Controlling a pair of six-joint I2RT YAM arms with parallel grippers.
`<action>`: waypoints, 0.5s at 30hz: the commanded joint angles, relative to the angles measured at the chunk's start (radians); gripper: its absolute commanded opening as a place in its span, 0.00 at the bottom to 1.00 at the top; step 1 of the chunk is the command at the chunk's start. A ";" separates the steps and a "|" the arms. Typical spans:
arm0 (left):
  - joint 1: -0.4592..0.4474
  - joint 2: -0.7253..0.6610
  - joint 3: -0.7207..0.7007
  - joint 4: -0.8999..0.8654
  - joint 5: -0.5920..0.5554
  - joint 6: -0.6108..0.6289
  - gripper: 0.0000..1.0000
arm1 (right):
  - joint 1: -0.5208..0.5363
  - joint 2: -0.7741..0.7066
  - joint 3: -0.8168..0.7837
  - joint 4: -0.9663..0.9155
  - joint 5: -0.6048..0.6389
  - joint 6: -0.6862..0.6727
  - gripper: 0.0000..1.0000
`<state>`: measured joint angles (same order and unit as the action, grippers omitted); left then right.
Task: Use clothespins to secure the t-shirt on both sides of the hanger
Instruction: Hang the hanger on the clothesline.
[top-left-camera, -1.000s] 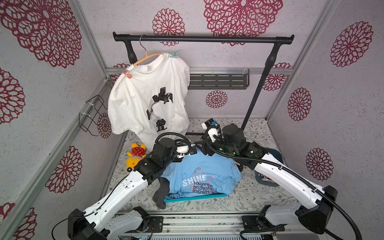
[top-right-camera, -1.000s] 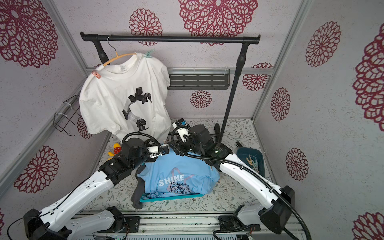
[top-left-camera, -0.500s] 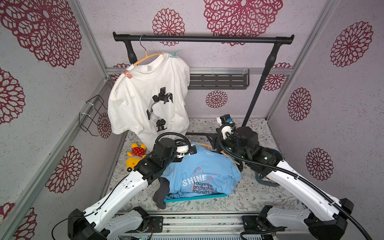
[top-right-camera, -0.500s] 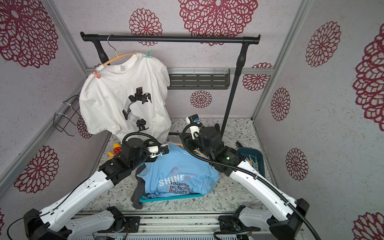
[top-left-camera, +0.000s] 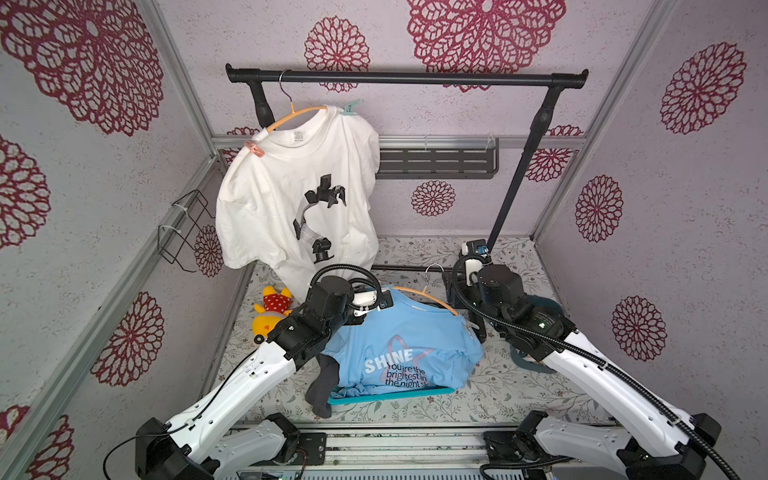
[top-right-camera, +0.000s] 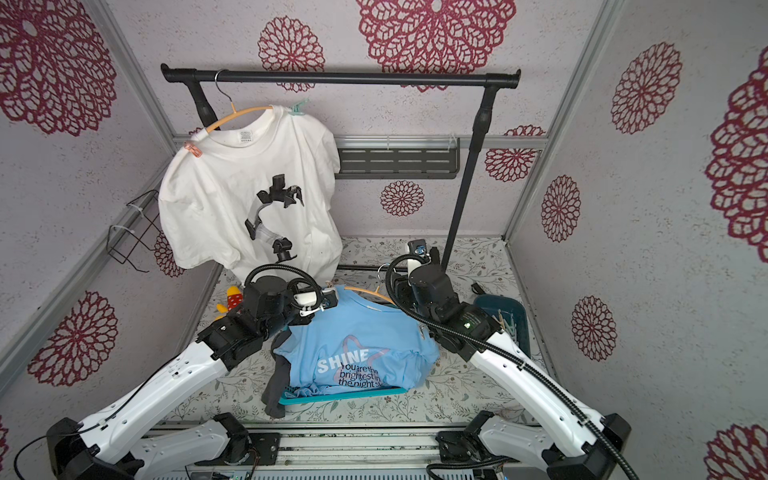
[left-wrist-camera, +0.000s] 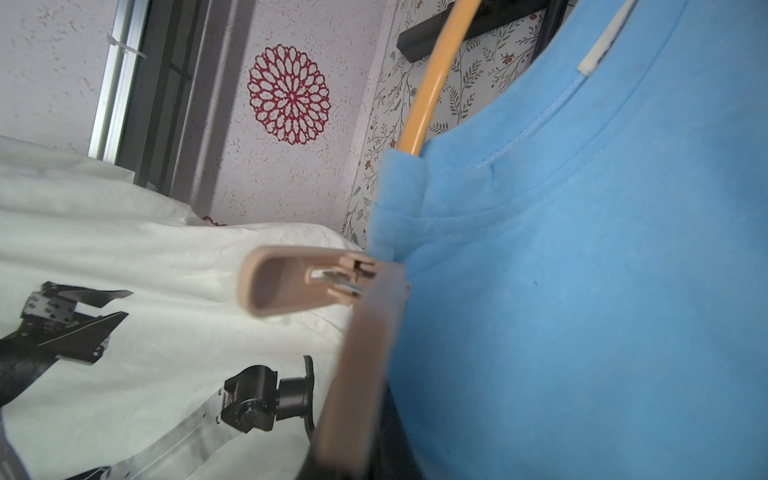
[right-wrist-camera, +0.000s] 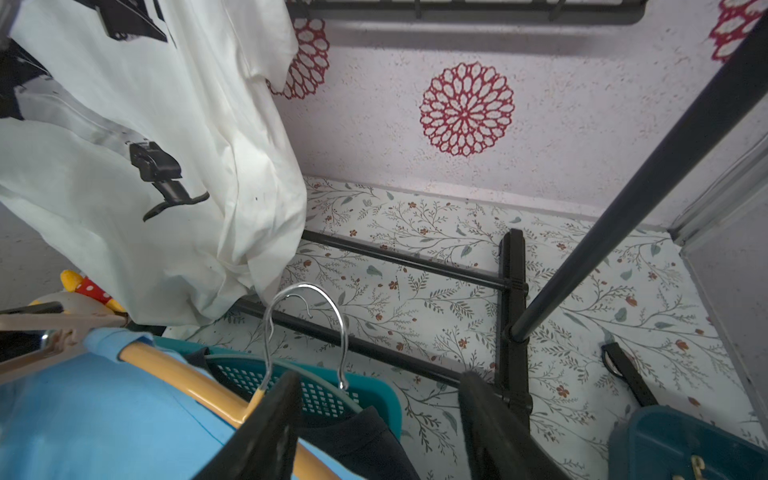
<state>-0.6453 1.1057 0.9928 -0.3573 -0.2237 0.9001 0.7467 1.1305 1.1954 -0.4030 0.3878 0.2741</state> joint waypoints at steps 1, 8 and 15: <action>-0.005 -0.032 0.040 0.028 -0.013 -0.020 0.00 | -0.007 0.026 0.037 -0.001 -0.010 0.045 0.61; -0.023 -0.035 0.044 0.015 -0.033 -0.014 0.00 | -0.016 0.101 0.072 0.034 0.024 0.039 0.55; -0.042 -0.031 0.053 -0.005 -0.032 -0.007 0.00 | -0.023 0.177 0.149 0.056 0.084 -0.001 0.40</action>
<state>-0.6777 1.0935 1.0000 -0.3801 -0.2527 0.8944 0.7296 1.3014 1.2934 -0.3836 0.4038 0.2871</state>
